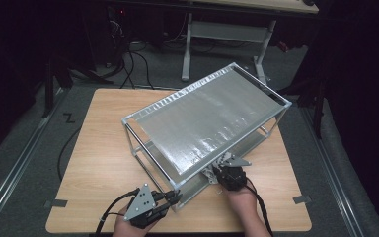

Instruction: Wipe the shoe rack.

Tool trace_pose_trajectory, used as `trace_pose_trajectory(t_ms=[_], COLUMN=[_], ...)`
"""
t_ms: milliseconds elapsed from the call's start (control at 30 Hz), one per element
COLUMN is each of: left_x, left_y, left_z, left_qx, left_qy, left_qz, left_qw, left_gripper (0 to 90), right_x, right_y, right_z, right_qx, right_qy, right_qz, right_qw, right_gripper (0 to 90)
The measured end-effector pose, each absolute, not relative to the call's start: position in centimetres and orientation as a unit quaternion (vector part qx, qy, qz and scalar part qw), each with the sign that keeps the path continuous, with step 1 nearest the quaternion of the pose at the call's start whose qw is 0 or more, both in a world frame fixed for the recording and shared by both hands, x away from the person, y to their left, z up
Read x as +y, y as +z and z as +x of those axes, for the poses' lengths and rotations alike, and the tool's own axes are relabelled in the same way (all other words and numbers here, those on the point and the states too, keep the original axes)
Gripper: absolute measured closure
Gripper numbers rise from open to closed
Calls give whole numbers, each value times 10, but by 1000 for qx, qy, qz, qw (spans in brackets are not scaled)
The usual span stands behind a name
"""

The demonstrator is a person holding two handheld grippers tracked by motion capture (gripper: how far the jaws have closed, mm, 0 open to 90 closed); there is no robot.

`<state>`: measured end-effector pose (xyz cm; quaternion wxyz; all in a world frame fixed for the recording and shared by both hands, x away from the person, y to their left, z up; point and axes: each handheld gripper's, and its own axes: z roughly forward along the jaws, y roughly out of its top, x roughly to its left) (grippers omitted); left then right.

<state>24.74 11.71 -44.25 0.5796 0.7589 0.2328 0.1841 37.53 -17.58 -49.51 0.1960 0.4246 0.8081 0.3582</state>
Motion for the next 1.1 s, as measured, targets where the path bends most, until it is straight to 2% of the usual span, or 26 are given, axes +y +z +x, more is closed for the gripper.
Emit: trace_pose_trajectory(t_ms=[333, 533, 767, 900, 1100], left_x=[141, 149, 151, 154, 155], left_y=[-441, -446, -450, -451, -452], left_z=[263, 267, 260, 256, 251], left_qx=[252, 268, 279, 276, 274], left_qy=[220, 241, 238, 236, 236], left_qz=[756, 738, 725, 723, 722], left_qw=[563, 571, 583, 587, 590], left_gripper=[801, 801, 806, 806, 806], right_x=[-174, -174, -174, -160, -127], right_y=[-496, -496, -493, -478, -471], right_z=[361, 356, 345, 328, 316], right_qx=[807, 808, 795, 786, 783], right_qy=[355, 355, 386, 429, 468], right_qz=[426, 423, 410, 378, 346], right_qw=[201, 204, 226, 234, 218], right_gripper=[803, 803, 792, 786, 781])
